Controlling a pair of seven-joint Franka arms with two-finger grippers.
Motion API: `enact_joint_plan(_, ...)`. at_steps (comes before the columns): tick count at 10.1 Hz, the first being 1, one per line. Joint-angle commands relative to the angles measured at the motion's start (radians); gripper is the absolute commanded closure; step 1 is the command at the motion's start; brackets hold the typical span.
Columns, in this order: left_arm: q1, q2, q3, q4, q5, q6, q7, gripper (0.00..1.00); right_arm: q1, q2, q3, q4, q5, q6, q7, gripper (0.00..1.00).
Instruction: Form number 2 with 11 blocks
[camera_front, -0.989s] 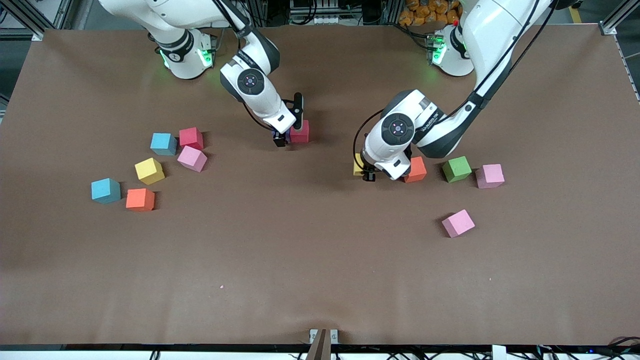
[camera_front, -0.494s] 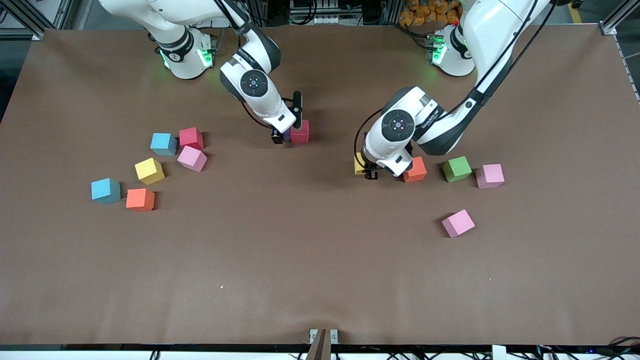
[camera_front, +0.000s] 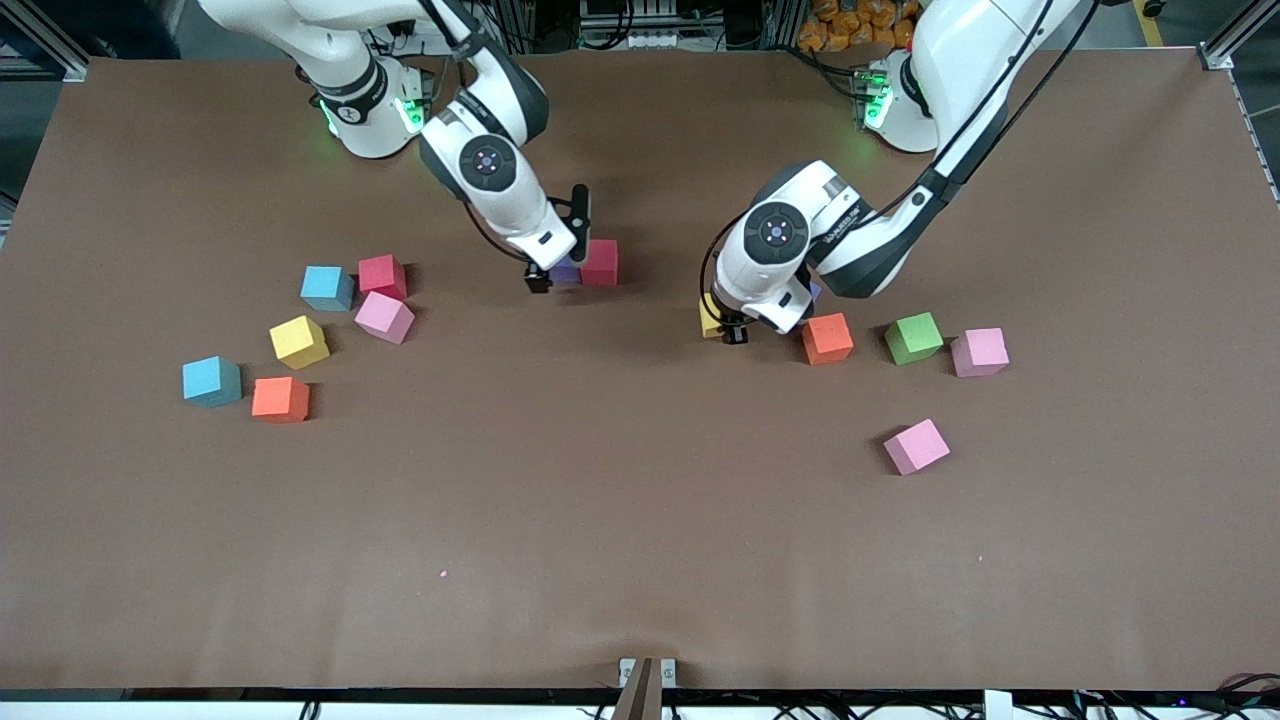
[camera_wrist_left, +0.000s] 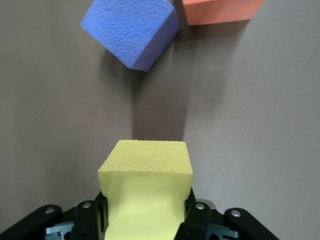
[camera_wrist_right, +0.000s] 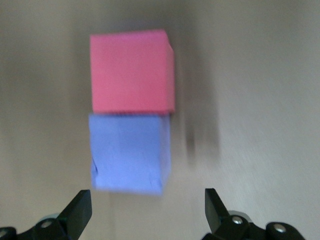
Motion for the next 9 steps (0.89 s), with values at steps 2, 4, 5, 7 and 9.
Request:
enact_joint_plan(2, -0.022, -0.040, -0.001, -0.048, 0.023, 0.029, -0.086, 0.79, -0.147, -0.104, 0.001, -0.019, 0.001, -0.173, -0.057, 0.00)
enact_joint_plan(4, -0.062, -0.035, 0.001, -0.050, 0.044, 0.058, -0.166, 0.79, -0.256, -0.147, -0.005, -0.024, -0.048, -0.198, -0.078, 0.00)
enact_joint_plan(5, -0.092, -0.026, 0.001, -0.050, 0.079, 0.067, -0.233, 0.79, -0.319, -0.146, -0.005, -0.024, -0.092, -0.190, -0.067, 0.00)
enact_joint_plan(7, -0.140, -0.002, 0.001, -0.050, 0.152, 0.104, -0.342, 0.79, -0.386, -0.121, -0.011, -0.027, -0.105, -0.123, -0.066, 0.00)
enact_joint_plan(9, -0.190, 0.018, 0.001, -0.050, 0.183, 0.125, -0.390, 0.79, -0.448, -0.103, -0.011, -0.044, -0.146, -0.057, -0.067, 0.00)
